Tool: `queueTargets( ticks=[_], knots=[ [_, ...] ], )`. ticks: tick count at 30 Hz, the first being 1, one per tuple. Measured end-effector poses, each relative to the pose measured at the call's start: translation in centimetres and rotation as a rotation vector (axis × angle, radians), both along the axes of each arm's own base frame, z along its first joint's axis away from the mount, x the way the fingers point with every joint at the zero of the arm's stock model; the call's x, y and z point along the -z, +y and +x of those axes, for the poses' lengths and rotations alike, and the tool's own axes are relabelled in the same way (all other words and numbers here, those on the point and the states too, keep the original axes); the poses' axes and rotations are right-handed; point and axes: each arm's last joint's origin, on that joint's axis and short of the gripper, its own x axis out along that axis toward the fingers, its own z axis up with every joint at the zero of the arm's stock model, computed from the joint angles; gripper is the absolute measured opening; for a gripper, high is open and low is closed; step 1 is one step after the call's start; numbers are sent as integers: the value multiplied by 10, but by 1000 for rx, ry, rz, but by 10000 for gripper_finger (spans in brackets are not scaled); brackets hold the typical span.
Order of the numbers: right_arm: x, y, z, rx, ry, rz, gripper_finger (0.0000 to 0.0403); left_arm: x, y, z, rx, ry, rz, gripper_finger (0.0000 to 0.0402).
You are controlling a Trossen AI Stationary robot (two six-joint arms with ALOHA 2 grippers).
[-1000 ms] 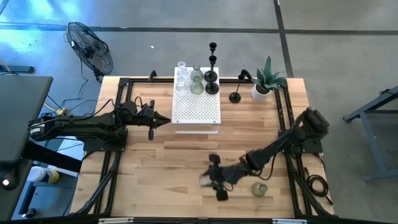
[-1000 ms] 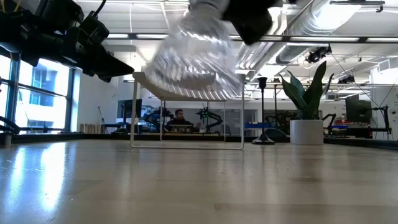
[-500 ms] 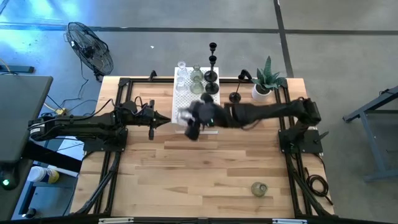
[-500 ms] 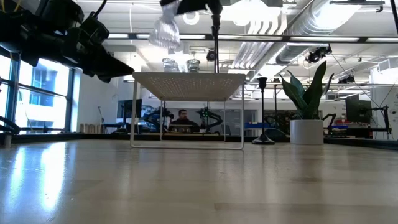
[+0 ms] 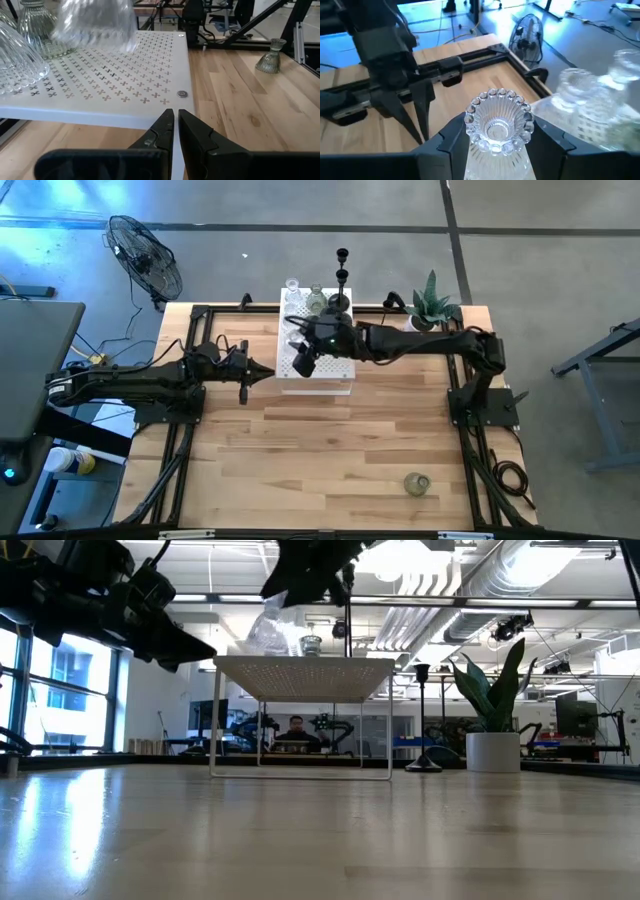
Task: Pick & Place candle stick holders
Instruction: Put the transparent glass candle holder on the shelf aligned with the other transparent glass candle holders
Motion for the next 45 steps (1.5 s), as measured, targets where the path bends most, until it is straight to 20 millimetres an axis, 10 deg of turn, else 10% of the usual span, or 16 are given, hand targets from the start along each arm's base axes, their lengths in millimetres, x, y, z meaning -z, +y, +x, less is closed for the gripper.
queueTargets(
  ticks=[25,45],
  knots=[
    [26,-30,15,-73,22,3,158,1,0,1,3,6,-4,23],
    [12,-27,11,-63,-11,-90,239,2,0,0,6,16,-7,23]
  ],
)
